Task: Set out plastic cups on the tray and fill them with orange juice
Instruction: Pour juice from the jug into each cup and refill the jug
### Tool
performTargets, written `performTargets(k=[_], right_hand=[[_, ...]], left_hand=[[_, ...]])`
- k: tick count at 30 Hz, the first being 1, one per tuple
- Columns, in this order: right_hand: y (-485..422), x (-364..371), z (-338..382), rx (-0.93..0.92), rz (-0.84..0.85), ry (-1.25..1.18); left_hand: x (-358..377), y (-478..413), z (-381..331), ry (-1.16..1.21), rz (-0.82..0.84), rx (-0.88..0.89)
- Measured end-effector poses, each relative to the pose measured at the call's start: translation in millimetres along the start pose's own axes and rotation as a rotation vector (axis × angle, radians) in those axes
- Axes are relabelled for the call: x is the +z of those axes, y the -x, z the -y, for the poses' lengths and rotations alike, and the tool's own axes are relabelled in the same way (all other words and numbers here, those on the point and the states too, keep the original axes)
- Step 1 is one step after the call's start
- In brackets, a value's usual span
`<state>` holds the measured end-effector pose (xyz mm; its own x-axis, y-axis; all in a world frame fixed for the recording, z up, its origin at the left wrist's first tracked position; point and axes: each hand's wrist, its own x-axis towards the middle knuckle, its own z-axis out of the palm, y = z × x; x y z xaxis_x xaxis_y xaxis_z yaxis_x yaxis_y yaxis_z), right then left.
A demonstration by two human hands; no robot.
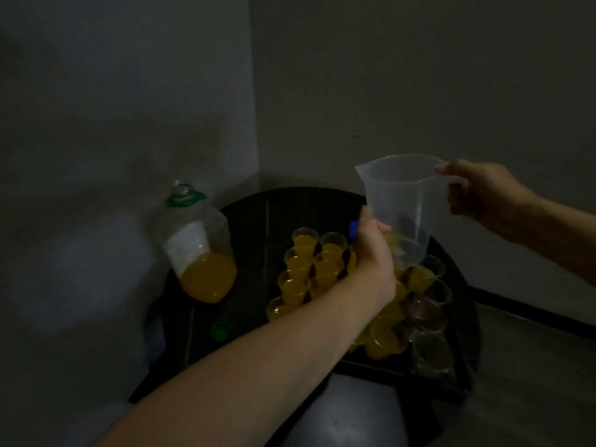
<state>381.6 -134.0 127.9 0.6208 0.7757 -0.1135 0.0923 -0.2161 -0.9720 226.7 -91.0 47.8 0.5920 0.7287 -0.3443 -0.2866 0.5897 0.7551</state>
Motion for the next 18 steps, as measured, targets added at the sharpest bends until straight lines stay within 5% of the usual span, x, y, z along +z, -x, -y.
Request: performTargets(k=[7, 18], right_hand=[[-12, 97, 33, -0.091, 0.18, -0.121], [-88, 207, -1, -0.035, 0.298, -0.123]], left_hand=[[-74, 2, -76, -0.193, -0.026, 0.362], [-170, -64, -93, -0.253, -0.241, 0.411]])
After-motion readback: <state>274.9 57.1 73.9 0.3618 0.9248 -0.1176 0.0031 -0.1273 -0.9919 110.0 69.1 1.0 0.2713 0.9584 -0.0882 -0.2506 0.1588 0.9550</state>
